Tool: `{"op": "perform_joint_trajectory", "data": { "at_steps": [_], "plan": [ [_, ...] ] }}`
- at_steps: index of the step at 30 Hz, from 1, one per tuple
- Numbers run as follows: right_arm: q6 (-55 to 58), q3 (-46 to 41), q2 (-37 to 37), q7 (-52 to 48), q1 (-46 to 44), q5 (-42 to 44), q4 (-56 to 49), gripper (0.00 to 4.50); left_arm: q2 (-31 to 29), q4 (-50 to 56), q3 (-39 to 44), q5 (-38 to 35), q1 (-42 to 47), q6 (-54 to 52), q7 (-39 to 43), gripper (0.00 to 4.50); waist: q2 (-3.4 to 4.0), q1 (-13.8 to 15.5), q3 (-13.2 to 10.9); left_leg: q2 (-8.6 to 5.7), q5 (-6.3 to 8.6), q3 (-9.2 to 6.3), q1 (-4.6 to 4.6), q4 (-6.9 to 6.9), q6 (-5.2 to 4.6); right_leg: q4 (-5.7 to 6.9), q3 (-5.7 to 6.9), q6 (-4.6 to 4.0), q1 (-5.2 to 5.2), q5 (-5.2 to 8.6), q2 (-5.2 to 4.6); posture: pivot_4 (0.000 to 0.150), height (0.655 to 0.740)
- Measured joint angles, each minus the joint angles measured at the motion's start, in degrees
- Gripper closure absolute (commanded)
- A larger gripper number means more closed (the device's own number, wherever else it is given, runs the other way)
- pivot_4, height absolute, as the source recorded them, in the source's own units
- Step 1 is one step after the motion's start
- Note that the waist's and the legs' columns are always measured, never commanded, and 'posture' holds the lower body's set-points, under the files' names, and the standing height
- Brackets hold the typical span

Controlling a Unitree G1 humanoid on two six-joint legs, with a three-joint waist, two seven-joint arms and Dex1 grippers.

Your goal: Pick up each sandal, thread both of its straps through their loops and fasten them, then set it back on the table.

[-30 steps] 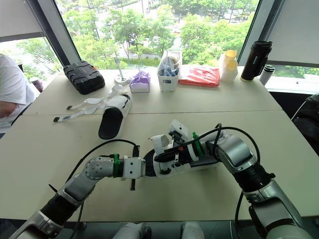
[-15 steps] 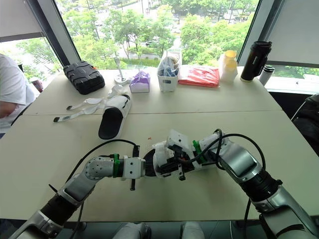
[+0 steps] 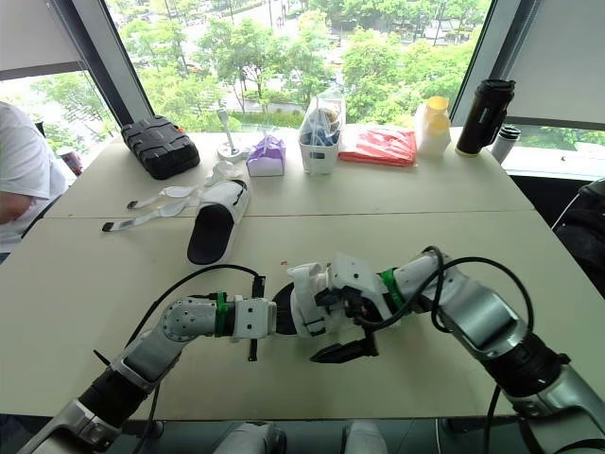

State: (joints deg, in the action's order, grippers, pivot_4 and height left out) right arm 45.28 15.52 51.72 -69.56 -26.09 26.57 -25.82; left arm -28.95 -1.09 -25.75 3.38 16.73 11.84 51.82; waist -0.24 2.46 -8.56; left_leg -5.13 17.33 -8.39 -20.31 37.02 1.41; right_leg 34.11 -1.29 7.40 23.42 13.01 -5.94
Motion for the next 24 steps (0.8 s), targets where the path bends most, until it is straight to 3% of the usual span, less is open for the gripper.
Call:
{"op": "perform_joint_trajectory", "data": {
  "at_steps": [4, 9, 13, 17, 24],
  "plan": [
    [3.84, -8.02, 5.62, -0.38, 6.78, 5.26, -3.52, 0.04, -0.27, -0.04, -0.01, 0.00, 0.04, 0.42, 0.15, 4.50, -0.01, -0.12, 0.00, 0.02, 0.03, 0.04, -0.01, -0.03, -0.04, -0.07, 0.01, 0.03, -0.01, 0.02, -0.02, 0.150, 0.7400],
    [5.24, -9.38, 5.64, 2.01, 12.22, 6.76, -4.79, 0.04, -0.37, -0.14, -0.05, 0.00, 0.16, 0.52, 0.18, 4.50, 0.07, -0.16, -0.06, 0.03, 0.04, 0.10, 0.00, -0.03, -0.04, -0.06, 0.01, 0.02, 0.00, 0.04, -0.05, 0.150, 0.7400],
    [3.57, -7.52, 1.79, 6.64, 17.38, 5.03, -5.00, 0.04, -0.38, -0.38, -0.04, -0.01, 0.39, 1.06, 0.48, 4.50, 0.08, -0.13, -0.11, 0.02, 0.04, 0.08, -0.04, -0.05, -0.04, -0.07, 0.03, 0.05, 0.03, 0.04, -0.06, 0.150, 0.7400],
    [3.49, -7.01, -3.76, 11.30, 17.59, 5.23, -4.43, 0.04, -0.34, -0.70, -0.04, -0.01, 0.55, 1.08, 0.49, 4.50, 0.11, -0.15, -0.14, 0.03, 0.04, 0.09, -0.01, -0.01, -0.04, -0.06, 0.02, 0.08, 0.00, 0.02, -0.06, 0.150, 0.7400],
    [4.98, -6.20, -5.96, 13.52, 16.18, 6.11, -4.24, 0.04, -0.30, -0.70, -0.01, -0.02, 0.46, 1.13, 0.44, 4.50, 0.12, -0.19, -0.14, 0.03, 0.04, 0.07, 0.00, -0.01, -0.04, -0.05, 0.02, 0.08, 0.01, 0.02, -0.04, 0.150, 0.7400]
  ]
}}
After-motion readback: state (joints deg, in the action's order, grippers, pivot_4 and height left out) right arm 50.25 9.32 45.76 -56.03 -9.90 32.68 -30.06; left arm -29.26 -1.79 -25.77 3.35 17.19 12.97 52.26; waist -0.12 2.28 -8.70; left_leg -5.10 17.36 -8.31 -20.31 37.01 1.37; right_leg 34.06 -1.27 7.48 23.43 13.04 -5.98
